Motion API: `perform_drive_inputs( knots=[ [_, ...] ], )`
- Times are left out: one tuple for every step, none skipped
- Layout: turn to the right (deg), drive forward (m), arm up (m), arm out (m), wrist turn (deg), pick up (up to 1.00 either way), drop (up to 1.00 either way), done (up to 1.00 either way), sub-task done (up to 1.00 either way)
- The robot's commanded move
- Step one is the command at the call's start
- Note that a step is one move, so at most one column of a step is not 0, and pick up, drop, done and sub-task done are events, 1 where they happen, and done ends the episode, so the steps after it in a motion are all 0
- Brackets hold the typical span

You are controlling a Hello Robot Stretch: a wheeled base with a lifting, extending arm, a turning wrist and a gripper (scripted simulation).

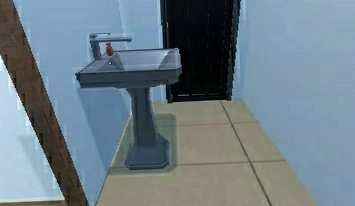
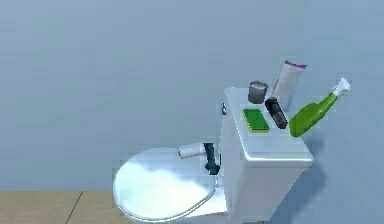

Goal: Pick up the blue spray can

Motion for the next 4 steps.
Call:
perform_drive_inputs(
  knots=[
    [0.0, 0.00, 0.50, 0.00, 0.0, 0.00, 0.00, 0.00, 0.00],
    [0.0, 0.00, 0.16, 0.00, 0.0, 0.00, 0.00, 0.00, 0.00],
    [0.0, 0.00, 0.00, 0.46, 0.0, 0.00, 0.00, 0.00, 0.00],
    [0.0, 0.00, 0.00, 0.00, 45.0, 0.00, 0.00, 0.00, 0.00]
  ],
)
